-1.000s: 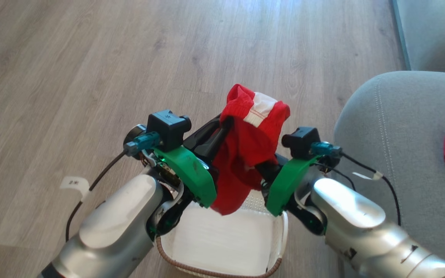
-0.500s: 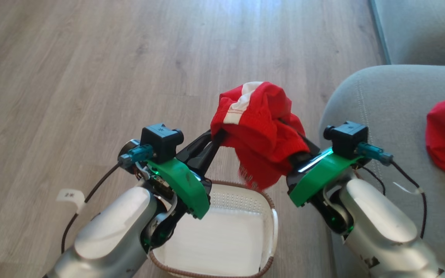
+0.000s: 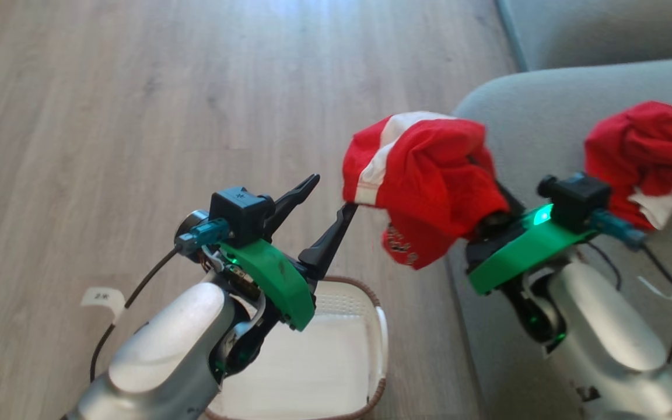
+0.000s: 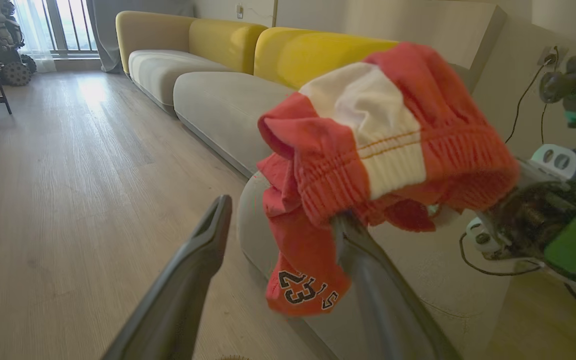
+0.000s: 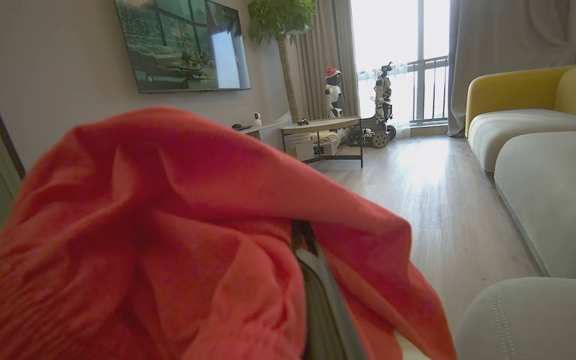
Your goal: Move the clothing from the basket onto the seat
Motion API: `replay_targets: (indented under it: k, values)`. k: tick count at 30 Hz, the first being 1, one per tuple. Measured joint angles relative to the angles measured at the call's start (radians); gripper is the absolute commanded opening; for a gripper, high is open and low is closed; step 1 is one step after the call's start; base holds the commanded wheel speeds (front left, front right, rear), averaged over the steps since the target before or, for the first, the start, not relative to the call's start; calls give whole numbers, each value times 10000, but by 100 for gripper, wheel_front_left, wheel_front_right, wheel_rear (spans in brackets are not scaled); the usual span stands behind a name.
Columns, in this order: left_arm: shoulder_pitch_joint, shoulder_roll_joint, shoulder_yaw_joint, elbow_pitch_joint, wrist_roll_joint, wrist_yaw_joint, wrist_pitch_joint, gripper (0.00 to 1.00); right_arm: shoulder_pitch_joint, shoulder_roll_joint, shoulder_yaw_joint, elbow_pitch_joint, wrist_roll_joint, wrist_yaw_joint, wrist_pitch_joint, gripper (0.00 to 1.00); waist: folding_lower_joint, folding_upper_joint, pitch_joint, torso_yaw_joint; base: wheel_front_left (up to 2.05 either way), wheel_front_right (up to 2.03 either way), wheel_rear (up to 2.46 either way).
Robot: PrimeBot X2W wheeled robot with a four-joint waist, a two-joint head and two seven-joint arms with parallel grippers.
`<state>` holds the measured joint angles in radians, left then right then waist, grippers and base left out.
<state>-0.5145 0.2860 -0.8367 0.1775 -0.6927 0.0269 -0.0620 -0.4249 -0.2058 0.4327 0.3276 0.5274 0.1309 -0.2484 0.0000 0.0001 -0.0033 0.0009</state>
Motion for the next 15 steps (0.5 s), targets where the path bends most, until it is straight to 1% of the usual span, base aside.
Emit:
replay_targets:
  k: [8,9,15]
  values:
    - [-1,75,-98,-105,6,-6,-12,100,136,-502,-1139,-602,-249,0,-40,0,0,0,171,-1053,0,0,0]
    - [-1,75,-98,-105,6,-6,-12,100,136,-502,-1139,-602,-249,0,-40,0,0,0,171,-1053,0,0,0]
    - [-12,136,-150,-134,38,0,-23,100,629,-604,-1756,-1047,-445,0,-42,0,0,0,366,-1894,0,0,0]
